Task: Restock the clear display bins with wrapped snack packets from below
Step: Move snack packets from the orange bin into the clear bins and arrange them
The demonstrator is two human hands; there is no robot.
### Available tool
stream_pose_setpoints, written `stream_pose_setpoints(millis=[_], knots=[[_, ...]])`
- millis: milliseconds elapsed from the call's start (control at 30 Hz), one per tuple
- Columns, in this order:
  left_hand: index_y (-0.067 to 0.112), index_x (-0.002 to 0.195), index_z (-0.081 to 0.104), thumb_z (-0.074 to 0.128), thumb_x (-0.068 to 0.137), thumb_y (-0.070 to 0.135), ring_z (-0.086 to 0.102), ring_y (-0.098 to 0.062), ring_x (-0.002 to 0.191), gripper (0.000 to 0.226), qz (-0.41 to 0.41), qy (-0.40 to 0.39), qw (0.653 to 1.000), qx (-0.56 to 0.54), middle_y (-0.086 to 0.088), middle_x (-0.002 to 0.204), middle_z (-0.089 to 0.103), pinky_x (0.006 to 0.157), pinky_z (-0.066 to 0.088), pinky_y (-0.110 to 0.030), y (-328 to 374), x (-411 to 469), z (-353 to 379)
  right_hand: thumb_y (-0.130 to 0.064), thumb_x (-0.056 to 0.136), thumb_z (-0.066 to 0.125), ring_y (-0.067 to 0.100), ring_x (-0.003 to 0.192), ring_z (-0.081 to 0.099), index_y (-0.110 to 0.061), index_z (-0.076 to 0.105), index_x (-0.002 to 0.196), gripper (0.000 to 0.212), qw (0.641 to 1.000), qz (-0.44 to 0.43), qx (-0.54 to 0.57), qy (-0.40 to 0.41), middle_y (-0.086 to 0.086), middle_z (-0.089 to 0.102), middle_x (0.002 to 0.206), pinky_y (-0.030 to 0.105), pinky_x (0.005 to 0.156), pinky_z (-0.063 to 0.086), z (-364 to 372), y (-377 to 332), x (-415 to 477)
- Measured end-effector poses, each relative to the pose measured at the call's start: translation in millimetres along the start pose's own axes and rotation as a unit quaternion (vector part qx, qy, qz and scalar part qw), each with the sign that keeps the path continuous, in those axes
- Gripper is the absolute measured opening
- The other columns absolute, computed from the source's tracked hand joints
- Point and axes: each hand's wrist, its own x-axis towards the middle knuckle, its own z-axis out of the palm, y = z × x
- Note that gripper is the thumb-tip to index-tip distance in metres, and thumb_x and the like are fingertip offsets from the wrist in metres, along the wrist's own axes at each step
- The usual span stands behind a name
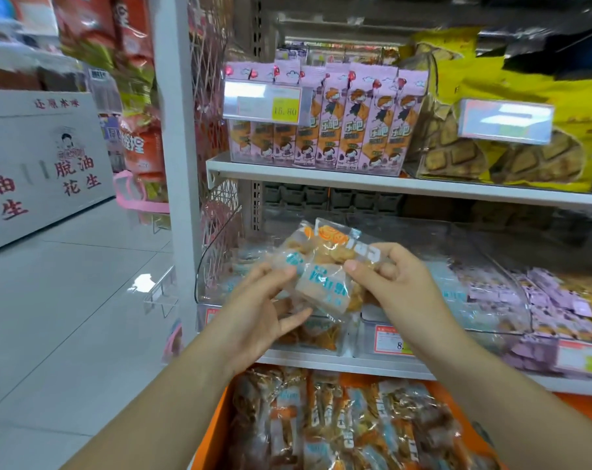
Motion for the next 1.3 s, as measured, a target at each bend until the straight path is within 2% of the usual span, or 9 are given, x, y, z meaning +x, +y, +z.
stream_pose_setpoints(millis=[133,333,433,533,633,867,1033,1167,1300], knots=[[0.018,0.099,0.055,0.061,0.083,0.019,0.066,-0.019,0.087,0.017,0.027,0.046,0.997,0.053,-0.004,0.097,0.072,0.066,0.057,-0.026,-2.3,1.7,-0.5,-0.014,0.085,0.068,0.022,0.077,0.071,-0.012,0.057,0.094,0.014,1.000,0.018,0.023,0.000,0.006,0.073,0.086,0.040,0.071,0.058,2.1,7.6,-1.9],[0.019,0.104,0.051,0.049,0.096,0.017,0.070,-0.024,0.084,0.008,0.025,0.041,0.997,0.053,-0.002,0.092,0.073,0.076,0.059,-0.039,-5.4,-0.9,3.2,-0.008,0.085,0.066,0.022,0.080,0.072,-0.022,0.047,0.102,0.030,0.957,0.056,0.263,0.112,0.012,0.072,0.093,0.028,0.066,0.056,5.5,18.5,-8.1],[0.023,0.098,0.052,0.049,0.096,0.026,0.070,-0.024,0.089,0.005,0.022,0.030,0.998,0.057,-0.004,0.101,0.072,0.082,0.057,-0.043,-11.0,-2.6,7.9,-0.022,0.079,0.074,0.015,0.085,0.069,-0.034,0.052,0.098,0.031,0.983,0.039,0.128,0.129,0.004,0.069,0.103,0.028,0.071,0.054,10.5,24.7,-13.8],[0.021,0.111,0.054,0.062,0.081,0.041,0.069,-0.025,0.098,0.036,0.018,0.003,0.997,0.080,-0.005,0.112,0.070,0.080,0.057,-0.042,-14.8,-5.1,9.6,-0.025,0.077,0.076,-0.005,0.076,0.065,-0.029,0.053,0.099,0.032,0.993,0.010,0.056,0.107,-0.012,0.069,0.090,0.010,0.061,0.047,17.4,22.3,-23.7],[0.018,0.123,0.049,0.078,0.072,0.031,0.068,-0.024,0.100,0.060,0.055,0.005,0.988,0.145,-0.005,0.111,0.070,0.087,0.054,-0.047,-17.6,-8.6,11.6,-0.022,0.077,0.076,-0.001,0.073,0.067,-0.025,0.051,0.101,0.035,0.995,-0.009,0.052,0.079,-0.011,0.073,0.082,0.007,0.057,0.045,22.7,22.8,-30.5],[0.032,0.116,0.052,0.079,0.072,0.028,0.070,-0.014,0.091,0.052,0.148,0.057,0.933,0.324,0.005,0.101,0.071,0.080,0.057,-0.031,-11.5,-6.0,22.4,-0.038,0.077,0.071,0.006,0.080,0.064,-0.031,0.052,0.104,0.034,0.999,-0.004,-0.030,0.042,-0.004,0.068,0.084,0.013,0.068,0.046,-9.2,31.3,-25.2],[0.040,0.120,0.045,0.076,0.078,0.023,0.065,-0.002,0.094,0.055,0.175,0.019,0.887,0.427,0.013,0.111,0.062,0.082,0.056,-0.025,-13.7,23.1,60.4,-0.022,0.084,0.068,0.004,0.074,0.061,-0.024,0.058,0.096,0.016,0.993,-0.014,-0.081,0.088,-0.002,0.065,0.079,0.014,0.066,0.046,-91.9,42.9,-5.2],[0.035,0.127,0.041,0.078,0.073,0.034,0.062,-0.001,0.096,0.065,0.139,-0.027,0.827,0.544,0.015,0.112,0.061,0.085,0.052,-0.022,-24.3,64.5,100.5,-0.015,0.084,0.068,0.018,0.085,0.062,-0.024,0.062,0.087,0.012,0.982,-0.005,-0.135,0.133,0.000,0.065,0.085,0.031,0.078,0.050,-160.8,67.6,5.3],[0.033,0.116,0.043,0.074,0.044,0.058,0.069,-0.016,0.092,0.082,0.021,-0.045,0.817,0.575,0.002,0.106,0.067,0.086,0.056,-0.042,-43.6,105.1,120.8,-0.012,0.084,0.068,0.018,0.087,0.062,-0.027,0.061,0.084,0.017,0.977,-0.009,-0.147,0.156,-0.002,0.065,0.086,0.031,0.077,0.050,-198.6,84.6,7.0]])
